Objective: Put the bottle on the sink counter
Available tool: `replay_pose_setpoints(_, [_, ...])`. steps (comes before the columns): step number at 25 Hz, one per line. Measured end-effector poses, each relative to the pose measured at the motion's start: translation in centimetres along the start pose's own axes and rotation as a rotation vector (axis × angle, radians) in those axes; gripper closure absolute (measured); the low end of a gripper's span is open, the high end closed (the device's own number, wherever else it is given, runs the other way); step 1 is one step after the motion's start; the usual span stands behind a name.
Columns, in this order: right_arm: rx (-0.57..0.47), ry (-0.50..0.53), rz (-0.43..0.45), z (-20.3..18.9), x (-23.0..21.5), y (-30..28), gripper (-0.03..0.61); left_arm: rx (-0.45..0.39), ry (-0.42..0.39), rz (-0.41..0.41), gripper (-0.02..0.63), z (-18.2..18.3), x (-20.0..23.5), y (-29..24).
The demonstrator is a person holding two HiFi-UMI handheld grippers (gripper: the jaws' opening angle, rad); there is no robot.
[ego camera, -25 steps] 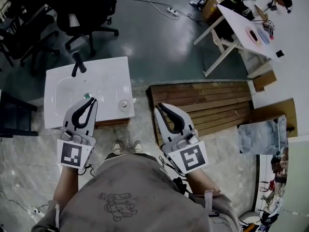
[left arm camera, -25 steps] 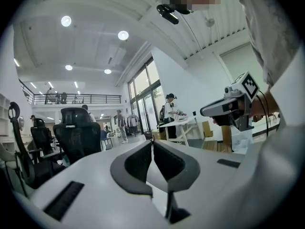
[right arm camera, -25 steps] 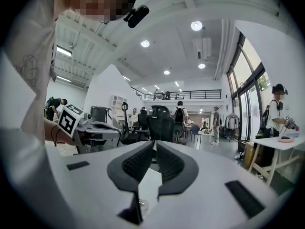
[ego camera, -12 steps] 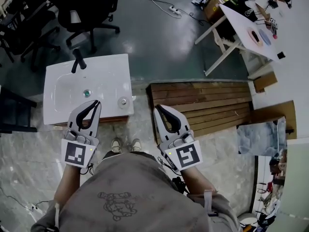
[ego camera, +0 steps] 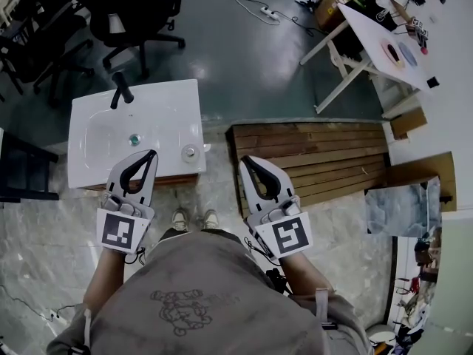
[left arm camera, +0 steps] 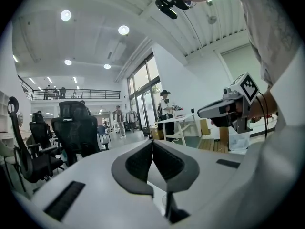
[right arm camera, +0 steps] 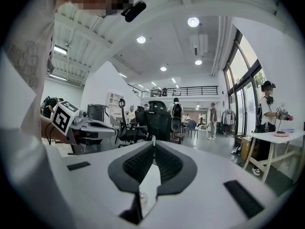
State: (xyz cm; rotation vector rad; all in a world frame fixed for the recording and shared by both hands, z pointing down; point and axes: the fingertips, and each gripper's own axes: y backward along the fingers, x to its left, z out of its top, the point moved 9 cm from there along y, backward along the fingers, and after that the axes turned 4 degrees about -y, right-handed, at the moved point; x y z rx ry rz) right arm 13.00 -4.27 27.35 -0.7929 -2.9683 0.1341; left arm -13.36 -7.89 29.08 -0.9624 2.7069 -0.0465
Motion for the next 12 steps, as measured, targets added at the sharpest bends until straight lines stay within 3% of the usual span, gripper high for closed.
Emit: replay_pose_setpoints(12, [0.044,0.010,-0.004,-0.17,-0.15,0.29,0.545,-0.014,-0.002,-0.003,0.594,0.40,-0.40,-0.45])
